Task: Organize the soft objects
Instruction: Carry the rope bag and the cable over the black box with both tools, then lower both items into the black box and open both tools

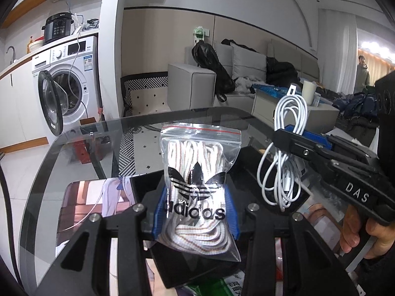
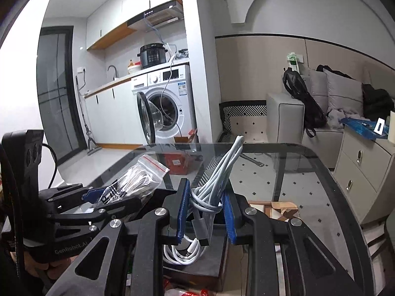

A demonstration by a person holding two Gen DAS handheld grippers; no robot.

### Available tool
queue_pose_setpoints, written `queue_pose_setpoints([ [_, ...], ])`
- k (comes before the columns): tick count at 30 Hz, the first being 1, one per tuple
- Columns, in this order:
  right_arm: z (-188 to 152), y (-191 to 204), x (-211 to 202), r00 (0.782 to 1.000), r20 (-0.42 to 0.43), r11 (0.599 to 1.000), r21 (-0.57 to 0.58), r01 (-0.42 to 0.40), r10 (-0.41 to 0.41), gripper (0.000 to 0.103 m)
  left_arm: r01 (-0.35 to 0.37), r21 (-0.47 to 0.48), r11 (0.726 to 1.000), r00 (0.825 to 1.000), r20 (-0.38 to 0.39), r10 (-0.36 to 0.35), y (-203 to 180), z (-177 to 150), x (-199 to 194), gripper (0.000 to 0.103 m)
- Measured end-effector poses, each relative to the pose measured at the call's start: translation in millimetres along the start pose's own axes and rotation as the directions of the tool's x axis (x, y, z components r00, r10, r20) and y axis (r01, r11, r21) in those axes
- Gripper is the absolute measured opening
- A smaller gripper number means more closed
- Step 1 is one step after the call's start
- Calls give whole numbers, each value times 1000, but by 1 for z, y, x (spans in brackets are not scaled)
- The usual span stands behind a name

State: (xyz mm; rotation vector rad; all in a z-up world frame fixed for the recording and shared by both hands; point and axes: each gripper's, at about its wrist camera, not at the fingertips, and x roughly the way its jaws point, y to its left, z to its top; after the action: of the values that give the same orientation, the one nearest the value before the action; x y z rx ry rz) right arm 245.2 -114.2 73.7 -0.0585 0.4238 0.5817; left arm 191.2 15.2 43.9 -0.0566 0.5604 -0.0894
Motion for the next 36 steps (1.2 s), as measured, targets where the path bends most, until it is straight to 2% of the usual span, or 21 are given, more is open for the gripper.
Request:
queue_pose_setpoints([
  [11, -3, 15, 23, 999, -45, 994, -112, 19, -24, 25, -13, 46, 999, 1000, -21, 14, -5, 2, 12, 40],
  [15, -6, 18, 32, 992, -125, 991, -135, -4, -13, 25, -12, 59, 998, 999, -45, 14, -9, -1, 13, 40],
  [20, -20, 27, 34, 984, -180, 979, -201, -35, -2, 25, -11, 89, 996, 997, -73, 17, -11, -3, 14, 40],
  [25, -26, 24, 40, 973, -230, 980, -190, -59, 14, 24, -6, 120, 993, 996, -87, 17, -12, -6, 12, 40],
  [29, -31, 19, 47, 955, -297, 983, -167, -72, 20, 24, -1, 153, 988, 995, -95, 16, -13, -8, 10, 40],
  [34, -30, 15, 46, 941, -334, 987, -120, -106, 60, 24, 9, 164, 986, 995, -102, 8, -10, -8, 10, 40],
  [36, -30, 14, 44, 926, -363, 986, -84, -141, 101, 24, 11, 164, 986, 995, -103, 6, -9, -8, 9, 40],
])
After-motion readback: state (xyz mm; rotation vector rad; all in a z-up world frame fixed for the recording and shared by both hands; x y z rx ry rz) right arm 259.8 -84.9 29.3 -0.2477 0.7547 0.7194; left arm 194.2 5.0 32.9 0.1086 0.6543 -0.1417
